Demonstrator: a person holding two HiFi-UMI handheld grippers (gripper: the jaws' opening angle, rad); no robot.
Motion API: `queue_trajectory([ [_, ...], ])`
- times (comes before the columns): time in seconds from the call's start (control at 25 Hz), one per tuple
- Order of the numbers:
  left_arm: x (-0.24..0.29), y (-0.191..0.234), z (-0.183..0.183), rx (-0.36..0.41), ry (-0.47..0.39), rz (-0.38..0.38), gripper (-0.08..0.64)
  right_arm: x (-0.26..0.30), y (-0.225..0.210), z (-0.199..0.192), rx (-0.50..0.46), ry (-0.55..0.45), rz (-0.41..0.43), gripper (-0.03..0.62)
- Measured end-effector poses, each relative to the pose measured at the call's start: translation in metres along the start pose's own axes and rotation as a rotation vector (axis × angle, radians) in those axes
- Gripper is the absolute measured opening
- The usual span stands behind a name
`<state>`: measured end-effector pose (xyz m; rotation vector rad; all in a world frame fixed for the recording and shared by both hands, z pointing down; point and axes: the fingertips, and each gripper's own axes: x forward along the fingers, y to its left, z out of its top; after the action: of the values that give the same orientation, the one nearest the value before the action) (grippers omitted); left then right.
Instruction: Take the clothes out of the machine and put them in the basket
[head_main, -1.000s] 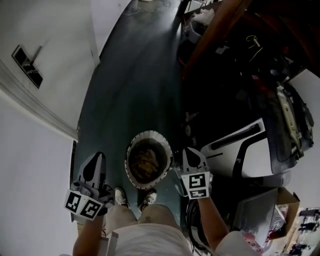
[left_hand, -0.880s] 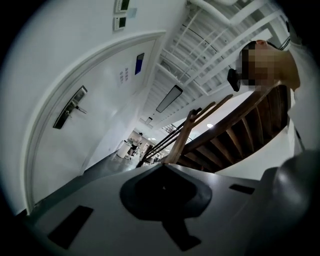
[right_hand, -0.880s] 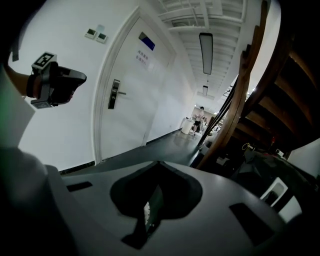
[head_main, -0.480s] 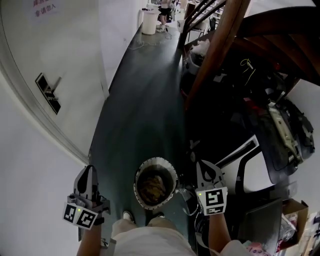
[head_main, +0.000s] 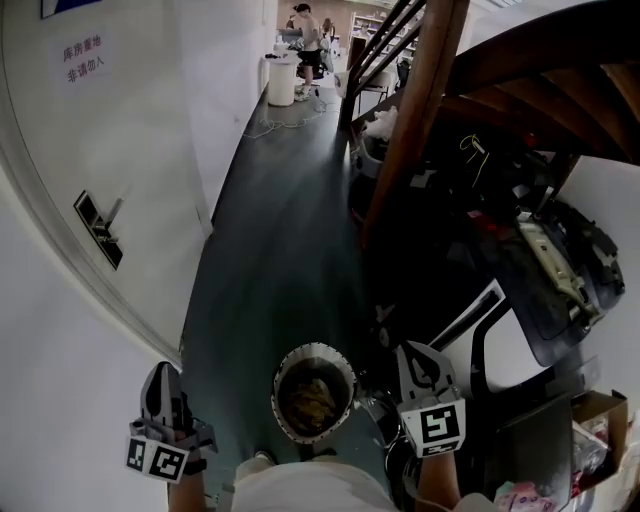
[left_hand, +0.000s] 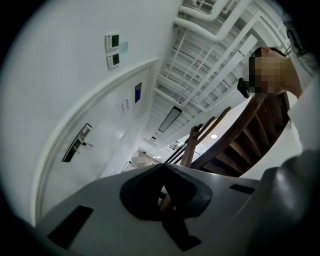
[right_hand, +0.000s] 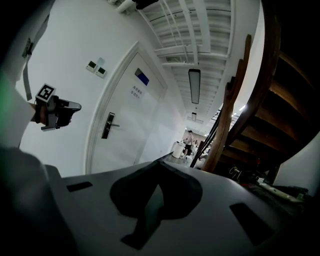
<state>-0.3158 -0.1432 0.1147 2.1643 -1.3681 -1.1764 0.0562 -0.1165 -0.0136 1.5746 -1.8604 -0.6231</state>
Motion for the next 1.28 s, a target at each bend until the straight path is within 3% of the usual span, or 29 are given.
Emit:
queue_trajectory([
  [0.6, 0.014, -0.012, 0.007, -0.047, -0.017, -0.071, 0.014, -0.017, 0.004, 0.029, 0.008, -0.058, -0.009, 0.012],
  [1.28, 0.015, 0.005, 0.003, -0.056, -0.005, -0.055, 0.014, 0.008, 0.034, 0.030, 0.011, -0.045, 0.054, 0.011],
])
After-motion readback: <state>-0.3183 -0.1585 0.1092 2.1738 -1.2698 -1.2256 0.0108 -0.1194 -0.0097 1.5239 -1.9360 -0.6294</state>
